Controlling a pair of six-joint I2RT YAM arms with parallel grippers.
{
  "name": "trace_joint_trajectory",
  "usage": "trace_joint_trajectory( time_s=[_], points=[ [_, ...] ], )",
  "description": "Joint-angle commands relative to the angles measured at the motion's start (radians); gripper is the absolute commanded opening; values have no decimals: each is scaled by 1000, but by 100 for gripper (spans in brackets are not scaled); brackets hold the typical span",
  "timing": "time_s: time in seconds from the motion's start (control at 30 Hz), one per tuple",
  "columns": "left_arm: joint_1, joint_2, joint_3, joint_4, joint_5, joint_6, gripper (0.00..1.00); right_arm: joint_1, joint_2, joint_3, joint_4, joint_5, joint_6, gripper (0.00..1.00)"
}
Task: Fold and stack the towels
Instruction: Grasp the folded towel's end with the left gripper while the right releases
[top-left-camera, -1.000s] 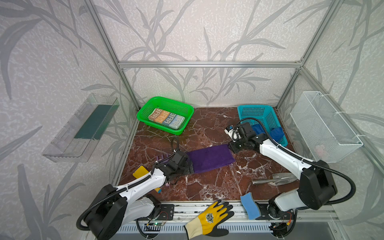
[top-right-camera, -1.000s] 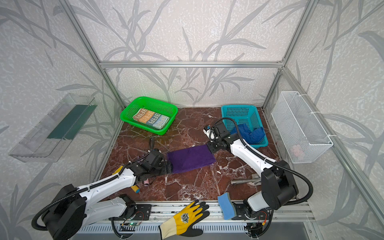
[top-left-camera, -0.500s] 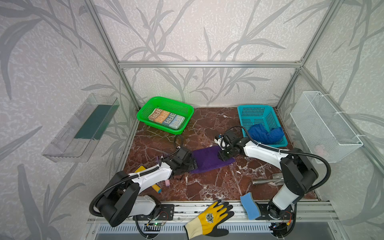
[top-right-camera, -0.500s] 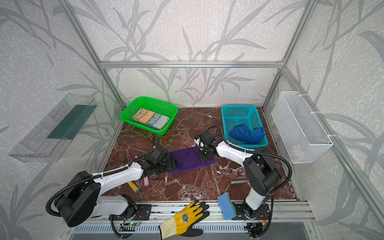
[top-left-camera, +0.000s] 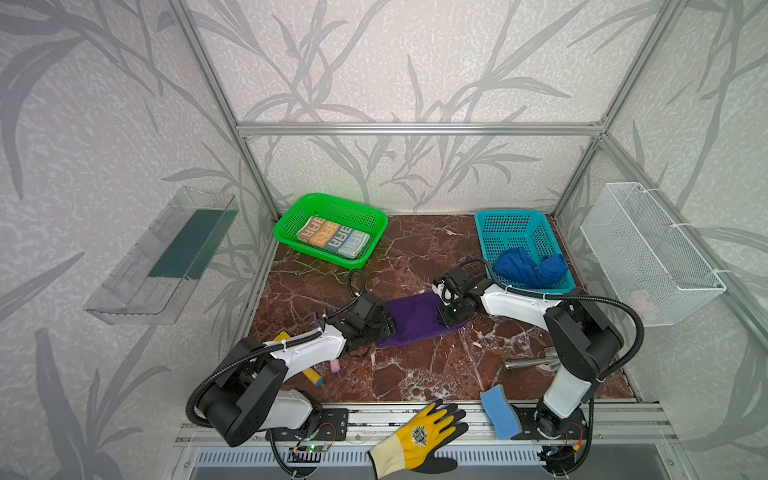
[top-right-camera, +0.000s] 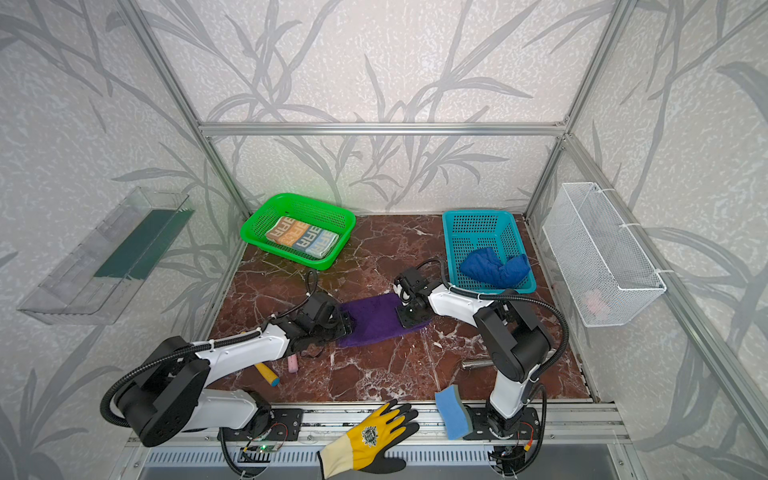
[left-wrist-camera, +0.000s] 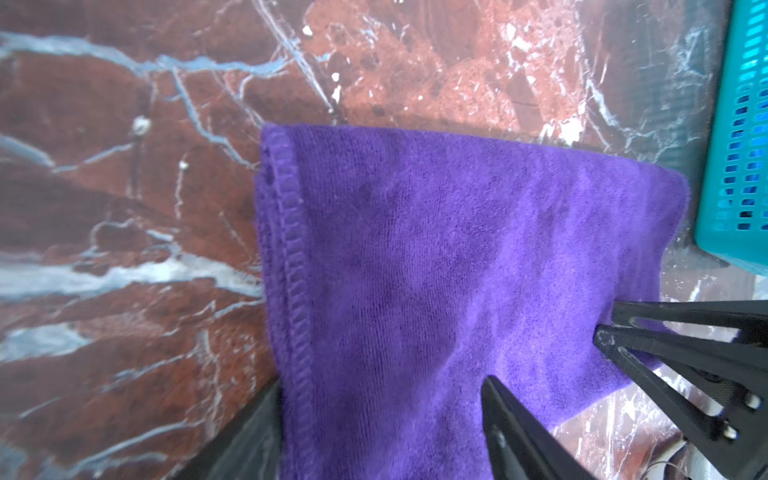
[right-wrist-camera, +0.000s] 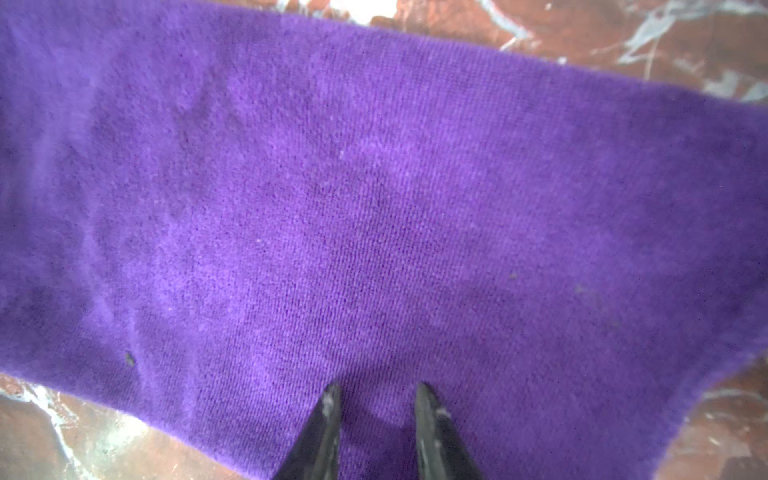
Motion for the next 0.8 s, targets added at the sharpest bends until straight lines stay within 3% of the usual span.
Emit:
trace_joint_trajectory(
  time_s=[0.0, 0.2, 0.37, 0.5, 0.63, 0.7, 0.77],
  points=[
    [1, 44, -66, -13, 22, -38, 71, 8, 55, -24, 5, -9, 20, 32],
    [1, 74, -91, 55, 30, -33, 58, 15, 86, -32, 11, -6, 20, 31],
    [2, 102, -94, 92, 29, -25, 53, 23, 105, -35, 14, -4, 20, 31],
    [2, 109, -92, 98, 19, -7, 43, 25, 109, -39, 16, 0, 19, 30],
    [2, 113, -75, 83, 7, 22, 24, 26, 105, -41, 18, 1, 18, 30],
    [2, 120, -48, 52, -3, 45, 2, 26, 98, -41, 26, 0, 17, 30],
    [2, 133, -17, 11, -13, 68, 0, 27, 85, -43, 36, -2, 10, 31]
  ],
)
